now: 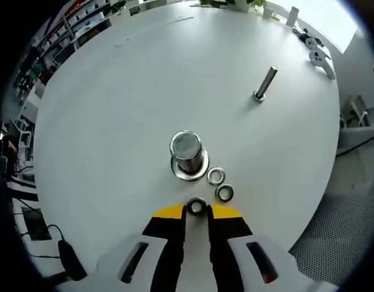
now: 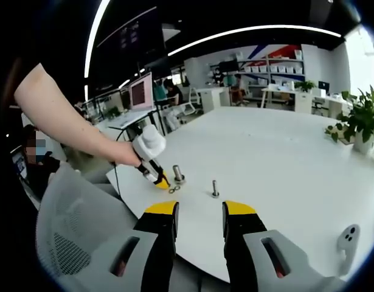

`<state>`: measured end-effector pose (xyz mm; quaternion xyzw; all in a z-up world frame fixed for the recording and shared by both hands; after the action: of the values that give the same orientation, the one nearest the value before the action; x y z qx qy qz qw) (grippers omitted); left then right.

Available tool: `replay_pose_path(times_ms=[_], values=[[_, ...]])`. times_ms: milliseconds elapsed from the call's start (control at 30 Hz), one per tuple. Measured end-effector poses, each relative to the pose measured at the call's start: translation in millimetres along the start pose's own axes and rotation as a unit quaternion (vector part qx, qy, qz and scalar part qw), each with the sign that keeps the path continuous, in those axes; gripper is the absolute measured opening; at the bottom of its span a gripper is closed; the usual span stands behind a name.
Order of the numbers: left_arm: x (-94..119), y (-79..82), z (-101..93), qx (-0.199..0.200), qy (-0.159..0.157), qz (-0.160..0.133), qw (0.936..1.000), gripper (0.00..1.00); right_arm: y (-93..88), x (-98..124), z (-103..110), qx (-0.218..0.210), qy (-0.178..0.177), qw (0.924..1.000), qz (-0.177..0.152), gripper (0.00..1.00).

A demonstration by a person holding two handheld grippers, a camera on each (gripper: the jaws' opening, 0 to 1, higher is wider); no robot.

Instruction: Place the washer onto the threaded stud by aligning its center hole with the stud, sliding it down to the base, and recovering from edge contact or off-axis alignment until the washer reaches the visible bottom stop.

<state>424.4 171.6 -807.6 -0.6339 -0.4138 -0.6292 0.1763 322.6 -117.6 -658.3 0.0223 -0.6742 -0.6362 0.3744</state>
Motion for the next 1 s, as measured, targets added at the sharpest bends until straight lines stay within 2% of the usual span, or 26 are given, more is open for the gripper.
replay_pose_path(times_ms=[233, 467, 633, 1000], values=[[-1.5, 3.4, -2.4, -0.030, -0.001, 0.020, 0.9994, 0.10, -0.4, -0.1, 0.0, 0.002, -0.001, 1.0000, 0.000, 0.31], [0.3, 3.7, -3.5, -0.017, -0.005, 0.026, 0.9995, 0.09, -0.4, -0.3, 0.2, 0.003, -0.001, 1.0000, 0.002, 0.31], [-1.3, 3.2, 0.7, -0.007, -0.006, 0.021, 0.9997, 0.09, -0.4, -0.2, -0.7, 0.004, -0.003, 1.0000, 0.001, 0.30], [0.5, -2.2, -6.5, -0.013, 0.004, 0.008, 0.9999, 0.09, 0.4, 0.4, -0.3, 0.001, -0.001, 1.0000, -0.002, 0.30]])
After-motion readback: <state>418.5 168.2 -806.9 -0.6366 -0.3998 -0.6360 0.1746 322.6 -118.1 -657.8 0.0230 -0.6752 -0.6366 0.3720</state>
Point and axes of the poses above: the point that each gripper's makers call its tool centre point, and the gripper's own axes: x roughly backward along the fingers, z roughly to its left, y roughly out of its top, the point moved 6 cm from there along x, roughly backward along the fingers, and after that the axes turned 9 degrees about -y, right-handed, at the moved point
